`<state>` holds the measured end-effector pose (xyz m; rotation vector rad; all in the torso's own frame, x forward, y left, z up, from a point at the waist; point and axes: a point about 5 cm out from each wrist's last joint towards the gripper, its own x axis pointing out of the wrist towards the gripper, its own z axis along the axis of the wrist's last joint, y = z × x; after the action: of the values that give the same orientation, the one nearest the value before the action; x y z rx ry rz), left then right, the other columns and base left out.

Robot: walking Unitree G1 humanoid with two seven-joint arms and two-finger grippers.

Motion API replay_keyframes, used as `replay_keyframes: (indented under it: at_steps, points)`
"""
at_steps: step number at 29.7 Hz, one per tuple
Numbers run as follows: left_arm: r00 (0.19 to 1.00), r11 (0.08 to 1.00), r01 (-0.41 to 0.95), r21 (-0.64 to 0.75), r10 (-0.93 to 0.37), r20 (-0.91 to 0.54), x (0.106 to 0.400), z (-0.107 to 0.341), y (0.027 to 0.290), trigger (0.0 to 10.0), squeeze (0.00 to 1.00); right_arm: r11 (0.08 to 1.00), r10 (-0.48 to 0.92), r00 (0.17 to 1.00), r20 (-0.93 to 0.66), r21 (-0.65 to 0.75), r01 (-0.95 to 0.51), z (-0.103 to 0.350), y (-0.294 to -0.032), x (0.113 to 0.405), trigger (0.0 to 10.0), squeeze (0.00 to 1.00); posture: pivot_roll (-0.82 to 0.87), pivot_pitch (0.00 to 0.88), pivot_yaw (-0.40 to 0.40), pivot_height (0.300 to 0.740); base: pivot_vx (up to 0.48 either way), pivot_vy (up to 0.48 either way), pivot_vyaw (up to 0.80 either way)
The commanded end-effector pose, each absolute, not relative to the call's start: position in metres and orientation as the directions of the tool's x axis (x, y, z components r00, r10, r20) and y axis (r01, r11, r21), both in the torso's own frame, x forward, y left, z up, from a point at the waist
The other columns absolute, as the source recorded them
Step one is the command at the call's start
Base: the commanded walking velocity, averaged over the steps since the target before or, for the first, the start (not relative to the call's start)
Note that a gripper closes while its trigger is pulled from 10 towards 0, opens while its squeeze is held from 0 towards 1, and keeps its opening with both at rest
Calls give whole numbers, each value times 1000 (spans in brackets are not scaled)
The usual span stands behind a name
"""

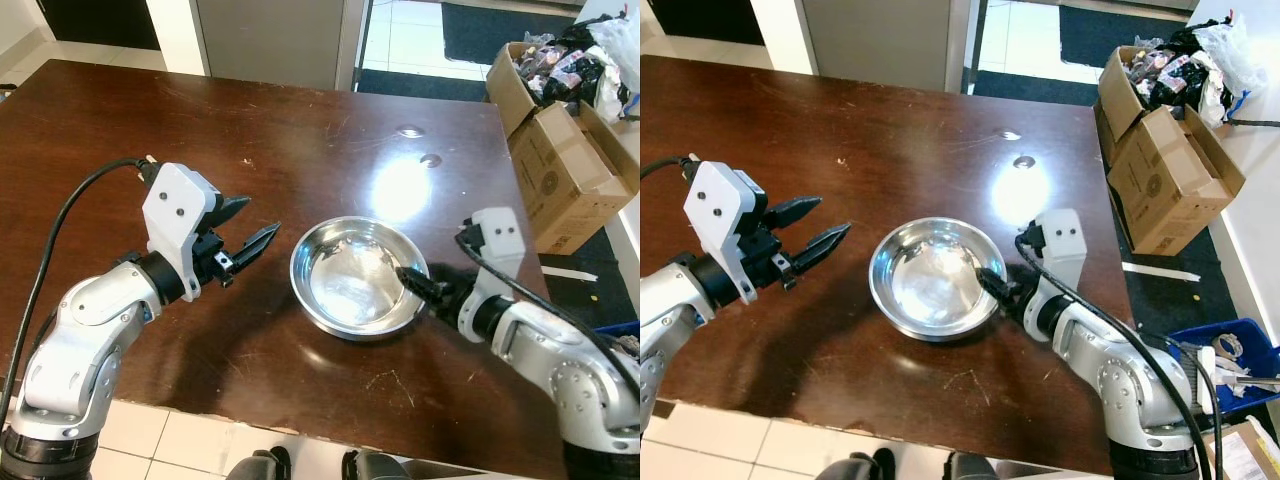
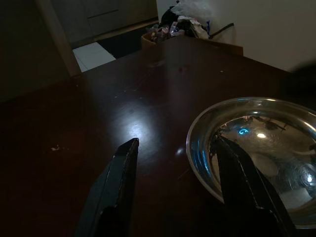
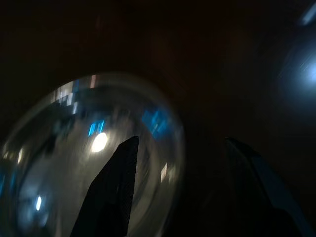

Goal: Setting the table

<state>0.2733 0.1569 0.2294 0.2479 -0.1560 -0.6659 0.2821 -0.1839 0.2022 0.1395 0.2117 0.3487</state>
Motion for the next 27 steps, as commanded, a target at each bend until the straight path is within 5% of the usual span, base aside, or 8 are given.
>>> replay_keyframes:
  at_steps: [1,10,27]
  points:
    - [768,748,606,272,-639,47,271,226,156,10000,94,932,341,922,-183,195,-306,202,-187,280,10000,0,-135,81,37,740,0,0,0]
    - [767,746,606,278,-640,45,272,226,155,10000,98,857,411,862,-298,450,-253,162,-185,278,10000,0,-130,87,30,740,0,0,0]
    - [767,745,607,276,-640,43,273,224,154,10000,102,851,444,801,-402,470,-236,132,-179,278,10000,0,-124,99,25,740,0,0,0]
